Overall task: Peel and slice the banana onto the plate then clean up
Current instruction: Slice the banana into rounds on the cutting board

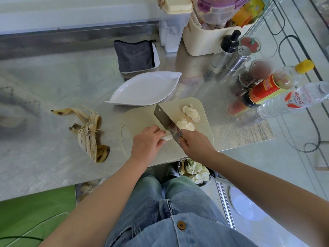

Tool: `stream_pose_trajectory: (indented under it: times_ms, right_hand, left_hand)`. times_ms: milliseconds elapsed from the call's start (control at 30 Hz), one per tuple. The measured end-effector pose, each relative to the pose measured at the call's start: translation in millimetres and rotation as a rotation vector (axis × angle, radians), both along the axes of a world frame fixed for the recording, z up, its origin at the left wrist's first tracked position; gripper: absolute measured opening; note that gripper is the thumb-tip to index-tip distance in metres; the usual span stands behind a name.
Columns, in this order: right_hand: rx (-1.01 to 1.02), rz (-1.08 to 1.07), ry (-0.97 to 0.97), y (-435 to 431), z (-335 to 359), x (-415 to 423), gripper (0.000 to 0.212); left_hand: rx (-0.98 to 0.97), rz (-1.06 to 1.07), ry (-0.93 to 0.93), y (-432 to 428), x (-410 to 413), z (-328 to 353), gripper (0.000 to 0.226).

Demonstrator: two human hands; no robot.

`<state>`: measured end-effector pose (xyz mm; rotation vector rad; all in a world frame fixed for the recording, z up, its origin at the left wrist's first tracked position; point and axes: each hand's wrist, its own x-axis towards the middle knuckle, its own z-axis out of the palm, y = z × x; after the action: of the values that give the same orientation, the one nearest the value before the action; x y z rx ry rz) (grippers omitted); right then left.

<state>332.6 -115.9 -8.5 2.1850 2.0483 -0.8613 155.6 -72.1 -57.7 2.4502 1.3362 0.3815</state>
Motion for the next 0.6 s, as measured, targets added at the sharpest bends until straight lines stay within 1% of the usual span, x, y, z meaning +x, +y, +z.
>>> stream_pose_trajectory:
  times_ms: [100,267,467,600]
  right_hand:
    - [0.029,-0.024,0.03,3.6,-8.0,-4.4,0.018]
    - [0.018,-0.022,0.041,5.0,-18.2,-7.2,0.019]
    - [0.064,-0.03,0.034,1.5,-4.5,3.3,0.02]
    - [0.046,-0.004,0.039,-6.1,4.5,8.6,0.017]
  left_hand:
    - [0.0,0.002,-0.009,-0.1,0.3,-0.8,0.026]
    - [0.005,0.002,-0.005,-0.2,0.1,-0.1,0.026]
    - [0.013,0.002,0.001,0.2,-0.1,0.9,0.025]
    - [0.008,-0.004,0.0,0.4,-0.6,1.9,0.025]
